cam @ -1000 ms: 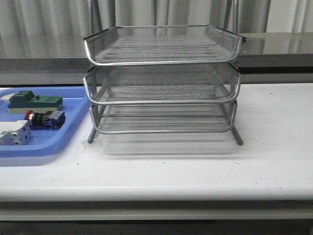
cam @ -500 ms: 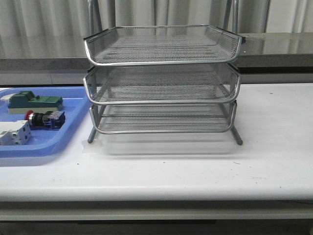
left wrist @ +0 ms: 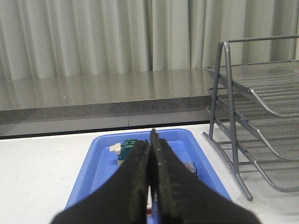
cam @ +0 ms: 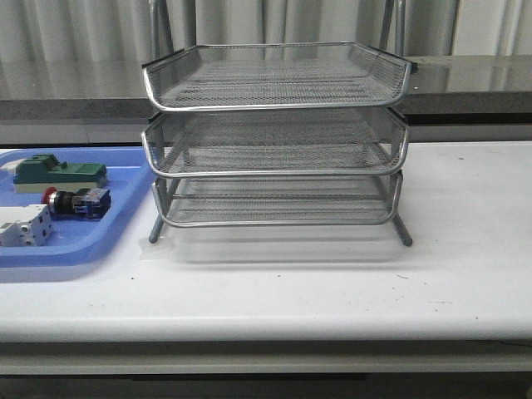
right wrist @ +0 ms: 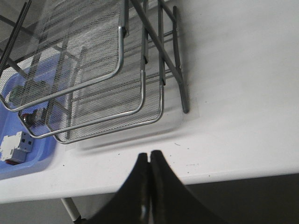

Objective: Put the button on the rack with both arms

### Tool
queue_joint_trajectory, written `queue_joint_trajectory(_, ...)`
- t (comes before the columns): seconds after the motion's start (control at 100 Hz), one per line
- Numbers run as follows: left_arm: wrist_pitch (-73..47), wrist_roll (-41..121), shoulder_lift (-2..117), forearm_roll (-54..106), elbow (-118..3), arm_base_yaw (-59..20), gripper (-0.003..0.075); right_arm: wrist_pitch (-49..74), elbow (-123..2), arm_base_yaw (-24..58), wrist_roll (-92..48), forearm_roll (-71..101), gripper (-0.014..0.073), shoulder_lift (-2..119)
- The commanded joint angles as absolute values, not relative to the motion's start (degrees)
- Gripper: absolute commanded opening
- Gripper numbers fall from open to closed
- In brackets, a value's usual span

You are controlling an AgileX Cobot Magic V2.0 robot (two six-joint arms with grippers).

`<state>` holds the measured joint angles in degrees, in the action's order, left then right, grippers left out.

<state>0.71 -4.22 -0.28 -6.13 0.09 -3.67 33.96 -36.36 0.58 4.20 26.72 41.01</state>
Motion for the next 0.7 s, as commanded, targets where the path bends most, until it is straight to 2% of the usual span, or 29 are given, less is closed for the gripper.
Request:
queue_joint_trajectory(0.0, 5.4, -4.8, -2.1, -6.1, 2.8, -3.5, -0.0020, 29.8, -38.4, 0.6, 4.2, 30.8, -0.0060, 43.3)
queue_joint_trajectory(0.1, 5.4, -4.8, -2.1, -6.1, 2.8, -3.5, -0.0020, 29.8, -38.4, 0.6, 4.2, 33.2, -0.0043, 47.2)
queue_joint_trajectory(0.17, 5.4, -4.8, -2.1, -6.1, 2.8, -3.5, -0.0020, 29.8, -38.4, 0.6, 4.1, 34.6, 0.0018, 50.2)
queue_joint_trajectory(0.24, 5.4, -4.8, -2.1, -6.1, 2.8, -3.5, -0.0020, 29.8, -38.4, 0.6, 3.2, 36.4, 0.0129, 53.3)
queue_joint_trajectory(0.36, 5.4, -4.8, -2.1, -6.1, 2.8, -3.5, -0.0020, 29.3, -38.4, 0.6, -0.7, 42.1, 0.0389, 58.2)
queue_joint_trajectory(0.41, 5.4, -4.8, -2.1, -6.1, 2.8, -3.5, -0.0020, 28.7, -38.4, 0.6, -3.3, 45.0, 0.0447, 60.0)
queue_joint_trajectory(0.52, 5.4, -4.8, -2.1, -6.1, 2.8, -3.5, -0.0020, 26.9, -38.4, 0.6, -11.3, 54.3, 0.0440, 64.2)
queue_joint_trajectory(0.69, 5.4, -4.8, -2.1, -6.1, 2.8, -3.5, -0.0020, 27.0, -39.3, 0.6, -28.2, 72.8, 0.0343, 71.4)
